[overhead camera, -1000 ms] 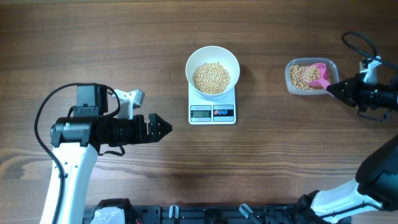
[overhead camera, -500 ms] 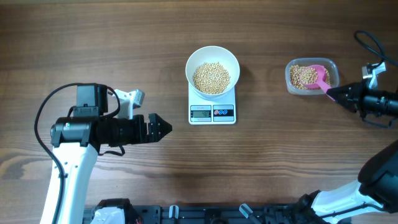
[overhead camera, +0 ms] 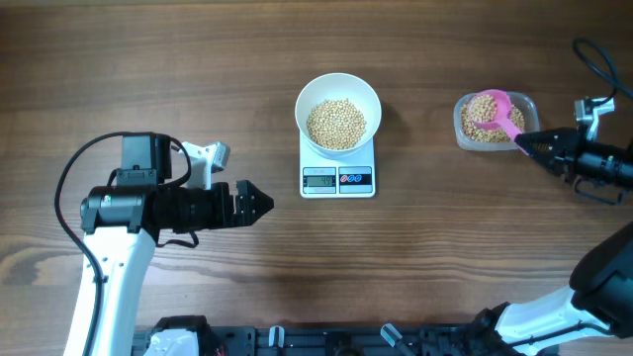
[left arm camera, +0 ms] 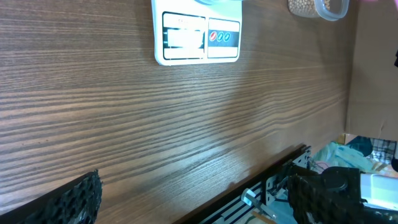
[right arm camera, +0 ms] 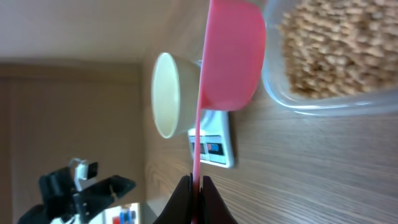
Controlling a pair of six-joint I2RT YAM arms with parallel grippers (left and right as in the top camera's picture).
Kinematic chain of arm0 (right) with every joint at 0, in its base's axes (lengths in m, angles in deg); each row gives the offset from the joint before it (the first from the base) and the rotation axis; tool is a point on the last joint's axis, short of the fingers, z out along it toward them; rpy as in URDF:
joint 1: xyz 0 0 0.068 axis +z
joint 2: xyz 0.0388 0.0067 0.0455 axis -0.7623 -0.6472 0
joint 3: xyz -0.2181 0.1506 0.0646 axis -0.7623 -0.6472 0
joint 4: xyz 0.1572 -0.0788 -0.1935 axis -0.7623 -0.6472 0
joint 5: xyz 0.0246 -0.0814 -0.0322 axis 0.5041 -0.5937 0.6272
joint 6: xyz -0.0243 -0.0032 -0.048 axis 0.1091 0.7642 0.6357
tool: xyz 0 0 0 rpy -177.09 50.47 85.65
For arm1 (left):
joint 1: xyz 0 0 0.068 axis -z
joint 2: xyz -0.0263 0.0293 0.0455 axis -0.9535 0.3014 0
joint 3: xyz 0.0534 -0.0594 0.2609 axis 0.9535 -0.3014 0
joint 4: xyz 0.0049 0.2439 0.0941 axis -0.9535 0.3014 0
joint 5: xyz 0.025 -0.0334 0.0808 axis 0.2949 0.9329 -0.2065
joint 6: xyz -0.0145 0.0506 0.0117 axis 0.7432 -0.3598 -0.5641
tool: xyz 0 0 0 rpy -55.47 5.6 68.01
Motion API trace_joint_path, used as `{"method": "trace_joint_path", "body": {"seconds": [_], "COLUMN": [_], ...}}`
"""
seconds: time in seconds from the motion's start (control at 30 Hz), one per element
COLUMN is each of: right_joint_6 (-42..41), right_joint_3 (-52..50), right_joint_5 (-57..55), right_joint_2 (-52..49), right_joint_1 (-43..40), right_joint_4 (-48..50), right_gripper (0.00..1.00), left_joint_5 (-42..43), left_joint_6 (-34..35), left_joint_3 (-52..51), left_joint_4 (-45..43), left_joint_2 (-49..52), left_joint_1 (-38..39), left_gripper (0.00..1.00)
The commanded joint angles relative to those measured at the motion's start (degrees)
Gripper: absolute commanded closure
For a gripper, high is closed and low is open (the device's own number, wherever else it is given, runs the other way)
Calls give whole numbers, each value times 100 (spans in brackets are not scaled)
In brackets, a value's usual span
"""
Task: Scoop item into bowl and weigh 150g on scale
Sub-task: 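Scoop soybeans and lift the pink scoop out of the tub, then carry the filled scoop over the bowl and tip it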
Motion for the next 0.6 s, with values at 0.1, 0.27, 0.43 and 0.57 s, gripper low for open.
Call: {"method": "trace_joint_path", "body": {"seconds": [0.1,0.27,0.43,0.57], "right_joint_6": [555,586,579,365], "right_joint_3": [-66,-42,170,358], "right_joint_5": [986,1123,1462,1565], "right_joint_2": [-72,52,81,81], "right_joint_1": [330,1036,1818,2260], "right_joint_4": [-341,-374,-293,-26], "right_gripper": [96,96,96,96], "left_joint_5": [0,0,0,0], "left_joint_6": [-109,-109,-109,-109], "left_joint_3": [-24,-24,-24,-24], "left_joint_4": [2,2,2,2], "left_joint_2": [48,48,48,48], "left_joint_1": [-15,-15,-15,-15], "left_gripper": [0,0,0,0]}}
